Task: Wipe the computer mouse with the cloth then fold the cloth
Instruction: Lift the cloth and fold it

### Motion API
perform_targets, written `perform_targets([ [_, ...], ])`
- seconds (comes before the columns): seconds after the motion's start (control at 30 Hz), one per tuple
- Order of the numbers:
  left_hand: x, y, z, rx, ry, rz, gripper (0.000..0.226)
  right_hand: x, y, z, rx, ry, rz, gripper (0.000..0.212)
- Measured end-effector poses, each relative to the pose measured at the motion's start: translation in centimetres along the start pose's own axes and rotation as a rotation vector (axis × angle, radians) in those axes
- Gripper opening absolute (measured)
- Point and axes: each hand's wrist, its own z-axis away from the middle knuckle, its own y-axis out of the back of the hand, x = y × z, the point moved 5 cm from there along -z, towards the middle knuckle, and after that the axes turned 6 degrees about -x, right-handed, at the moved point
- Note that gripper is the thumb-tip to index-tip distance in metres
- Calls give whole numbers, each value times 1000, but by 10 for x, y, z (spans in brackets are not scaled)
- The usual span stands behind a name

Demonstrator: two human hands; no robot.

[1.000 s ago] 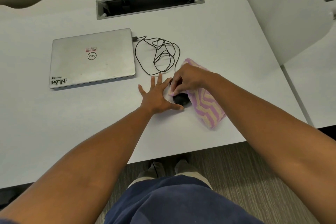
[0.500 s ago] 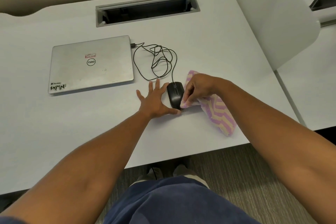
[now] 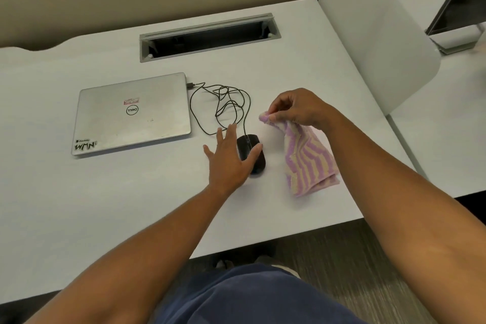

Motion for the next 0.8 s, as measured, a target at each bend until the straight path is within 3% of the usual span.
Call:
perform_targets([
  [0.17,57,12,-10,70,34,326,52,-15,28,5,115,15,-33,18],
  [0.3,104,18,-45,-168,95,650,57,-29,43,10,245,51,-61,19],
  [0.4,126,27,-66,-213,121,779,47,-35,52,12,385,48,-72,16],
  [0.63,137,43,-89,-227,142,852,37,-37,63,24,392,131,-186,21],
  [0.8,140,54,-97,-200,51,763,28,-17,75,25,414,19,-252,63],
])
